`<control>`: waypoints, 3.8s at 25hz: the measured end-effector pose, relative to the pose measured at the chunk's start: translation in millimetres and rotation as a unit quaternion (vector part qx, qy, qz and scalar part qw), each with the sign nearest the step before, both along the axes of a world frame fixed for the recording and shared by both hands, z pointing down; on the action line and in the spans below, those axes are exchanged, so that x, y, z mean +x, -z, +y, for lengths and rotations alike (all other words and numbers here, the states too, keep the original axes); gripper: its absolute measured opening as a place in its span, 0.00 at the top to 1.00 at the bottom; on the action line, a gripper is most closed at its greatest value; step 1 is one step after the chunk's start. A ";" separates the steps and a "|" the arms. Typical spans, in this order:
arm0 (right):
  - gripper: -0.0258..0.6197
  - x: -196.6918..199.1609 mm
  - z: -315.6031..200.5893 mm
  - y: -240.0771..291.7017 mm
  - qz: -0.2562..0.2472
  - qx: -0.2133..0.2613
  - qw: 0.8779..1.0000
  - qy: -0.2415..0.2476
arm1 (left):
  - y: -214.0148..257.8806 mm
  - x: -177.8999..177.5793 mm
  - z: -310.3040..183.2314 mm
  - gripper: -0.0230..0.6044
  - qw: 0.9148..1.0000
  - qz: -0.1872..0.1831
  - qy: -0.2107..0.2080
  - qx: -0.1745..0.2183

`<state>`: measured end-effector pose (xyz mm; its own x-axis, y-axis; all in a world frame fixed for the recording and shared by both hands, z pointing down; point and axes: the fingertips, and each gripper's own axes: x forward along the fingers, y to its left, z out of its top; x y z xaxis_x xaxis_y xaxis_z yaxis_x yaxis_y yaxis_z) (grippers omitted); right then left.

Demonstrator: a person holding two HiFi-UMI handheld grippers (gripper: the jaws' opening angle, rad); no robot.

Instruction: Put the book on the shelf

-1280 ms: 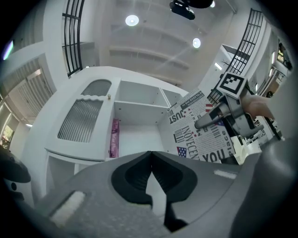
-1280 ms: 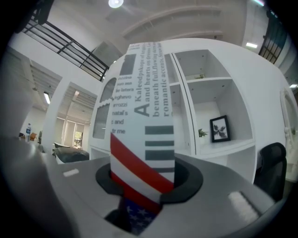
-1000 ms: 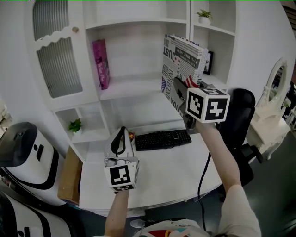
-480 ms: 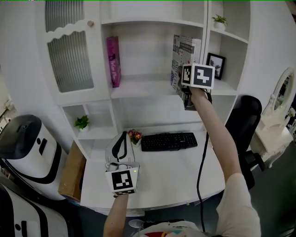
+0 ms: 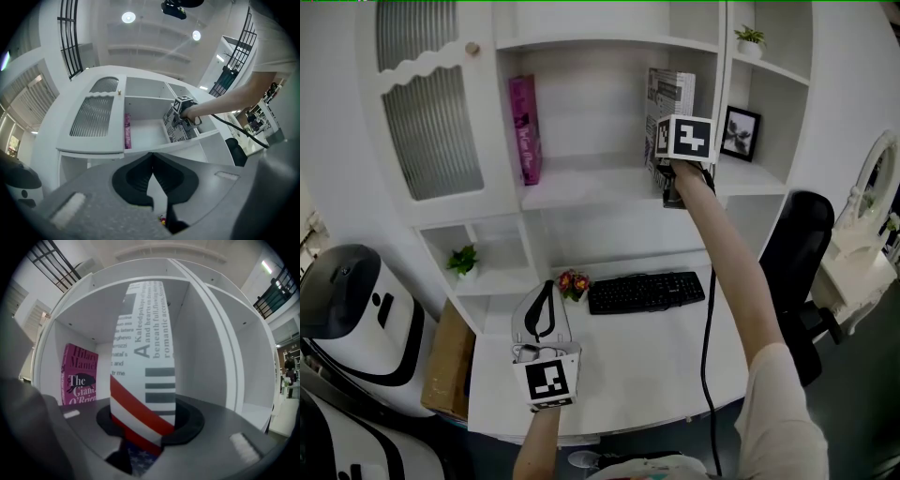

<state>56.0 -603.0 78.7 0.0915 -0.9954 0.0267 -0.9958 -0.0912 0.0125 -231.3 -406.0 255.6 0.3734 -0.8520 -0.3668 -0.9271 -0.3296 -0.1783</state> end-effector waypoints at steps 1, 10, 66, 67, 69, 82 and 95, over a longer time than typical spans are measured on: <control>0.72 1.3 -5.9 0.3 0.000 0.000 1.000 -0.002 | -0.2 0.5 -1.1 0.96 1.000 0.002 -0.001 0.000; 0.72 7.2 -49.0 -0.6 -0.002 0.000 1.000 -0.013 | -20.5 -10.5 -22.3 0.96 1.000 -0.010 0.009 -0.023; 0.80 -45.3 154.9 16.0 0.067 0.211 0.968 0.117 | 44.4 23.3 34.4 0.96 0.999 -0.014 -0.009 0.039; 0.84 -46.9 166.5 7.7 0.075 0.220 0.966 0.114 | 46.4 25.9 38.9 0.96 0.999 -0.011 -0.011 0.043; 0.91 -50.1 185.1 -9.6 0.104 0.233 0.961 0.105 | 48.0 31.4 46.9 0.96 0.999 -0.008 -0.016 0.047; 0.96 -83.7 259.6 -147.6 0.157 0.202 0.959 0.118 | 16.6 42.9 62.8 0.96 0.999 0.015 -0.024 0.026; 0.96 -87.8 277.4 -235.2 0.118 0.117 0.976 0.140 | -15.1 50.2 60.8 0.96 0.999 0.021 -0.023 -0.008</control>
<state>-31.8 -325.6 313.9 -0.2090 -0.9588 -0.1924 -0.9539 0.1566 0.2561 -181.1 -345.2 270.7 0.3969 -0.8397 -0.3706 -0.9175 -0.3747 -0.1336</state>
